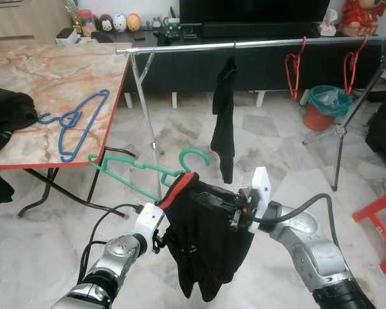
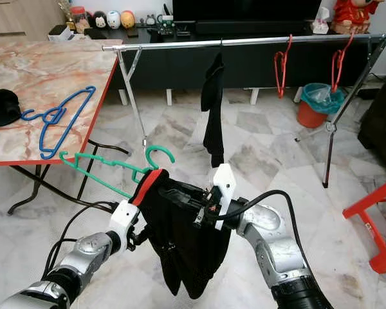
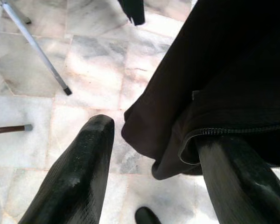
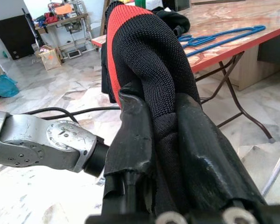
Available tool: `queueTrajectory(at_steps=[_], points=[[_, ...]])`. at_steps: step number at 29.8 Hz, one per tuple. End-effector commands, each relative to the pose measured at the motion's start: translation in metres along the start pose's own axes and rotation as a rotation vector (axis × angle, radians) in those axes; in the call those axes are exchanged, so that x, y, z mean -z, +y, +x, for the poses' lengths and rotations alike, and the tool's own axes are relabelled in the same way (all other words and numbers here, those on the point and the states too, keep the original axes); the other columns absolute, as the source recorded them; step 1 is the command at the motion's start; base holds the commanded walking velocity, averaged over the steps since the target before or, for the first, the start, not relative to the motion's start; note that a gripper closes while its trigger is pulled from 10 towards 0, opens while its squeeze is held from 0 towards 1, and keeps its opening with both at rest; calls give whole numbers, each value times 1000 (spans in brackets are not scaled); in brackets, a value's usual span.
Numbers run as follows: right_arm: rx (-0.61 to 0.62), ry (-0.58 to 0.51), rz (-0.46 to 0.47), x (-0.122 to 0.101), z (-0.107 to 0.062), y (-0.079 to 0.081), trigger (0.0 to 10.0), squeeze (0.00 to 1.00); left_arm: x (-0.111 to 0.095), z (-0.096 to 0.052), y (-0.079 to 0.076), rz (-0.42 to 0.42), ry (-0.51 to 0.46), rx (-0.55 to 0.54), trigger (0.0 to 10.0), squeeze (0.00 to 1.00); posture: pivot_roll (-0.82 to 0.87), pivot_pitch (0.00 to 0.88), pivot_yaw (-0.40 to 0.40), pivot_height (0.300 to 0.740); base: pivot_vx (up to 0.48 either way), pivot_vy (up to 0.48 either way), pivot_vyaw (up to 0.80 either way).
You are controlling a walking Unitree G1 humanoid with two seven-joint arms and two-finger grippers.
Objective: Hang hanger
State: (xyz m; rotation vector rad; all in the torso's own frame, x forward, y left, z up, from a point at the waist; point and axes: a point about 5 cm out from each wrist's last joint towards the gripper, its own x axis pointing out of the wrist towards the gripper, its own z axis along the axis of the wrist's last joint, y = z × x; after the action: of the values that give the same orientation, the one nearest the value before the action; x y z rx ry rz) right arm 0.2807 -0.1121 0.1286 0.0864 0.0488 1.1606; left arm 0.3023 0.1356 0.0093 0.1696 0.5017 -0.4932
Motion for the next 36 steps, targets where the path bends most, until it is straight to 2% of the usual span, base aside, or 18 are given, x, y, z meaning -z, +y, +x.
queueTrajectory(at_steps=[1, 2, 3, 4, 5, 8, 11, 18, 24, 27, 31, 36], points=[[-26, -34, -37, -11, 3, 3, 10000, 0, -2, 1, 1, -9, -11, -20, 10000, 0, 9, 35, 3, 740, 0, 0, 0], [-26, -34, -37, -11, 3, 3, 10000, 0, -2, 1, 1, -9, -11, -20, 10000, 0, 9, 35, 3, 740, 0, 0, 0], [-28, -34, -35, -11, 4, 3, 10000, 0, -3, 1, 1, -15, -20, -22, 3333, 0, 9, 35, 3, 740, 0, 0, 0], [-28, -34, -34, -11, 4, 3, 10000, 0, -3, 1, 1, -19, -24, -26, 3333, 0, 9, 35, 3, 740, 0, 0, 0], [-31, -36, -33, -11, 5, 4, 10000, 0, -4, 1, 2, -40, -34, -33, 0, 0, 10, 36, 3, 740, 0, 0, 0], [-33, -36, -31, -10, 5, 5, 10000, 0, -6, 1, 4, -70, -46, -53, 0, 0, 11, 36, 3, 740, 0, 0, 0], [-27, -27, -29, -9, 4, 3, 10000, 0, -7, -1, 12, -143, -72, -113, 0, 0, 11, 36, 3, 740, 0, 0, 0], [21, 26, -45, -1, -5, -3, 10000, 0, -6, -4, 20, -196, -83, -168, 0, 0, 8, 37, 2, 740, 0, 0, 0], [28, 38, -42, 1, -10, -4, 10000, 0, -5, -5, 20, -206, -86, -165, 0, 0, 8, 36, 3, 740, 0, 0, 0], [42, 57, -50, 3, -12, -5, 10000, 0, -2, -5, 20, -185, -57, -166, 0, 0, 9, 37, 3, 740, 0, 0, 0], [88, 140, -96, 9, -21, -14, 10000, 0, 13, -8, 21, -127, 48, -181, 0, 0, 6, 37, 4, 740, 0, 0, 0], [147, 273, -160, 19, -33, -23, 10000, 0, 21, -11, 25, -123, 107, -221, 0, 0, 6, 36, 3, 740, 0, 0, 0]])
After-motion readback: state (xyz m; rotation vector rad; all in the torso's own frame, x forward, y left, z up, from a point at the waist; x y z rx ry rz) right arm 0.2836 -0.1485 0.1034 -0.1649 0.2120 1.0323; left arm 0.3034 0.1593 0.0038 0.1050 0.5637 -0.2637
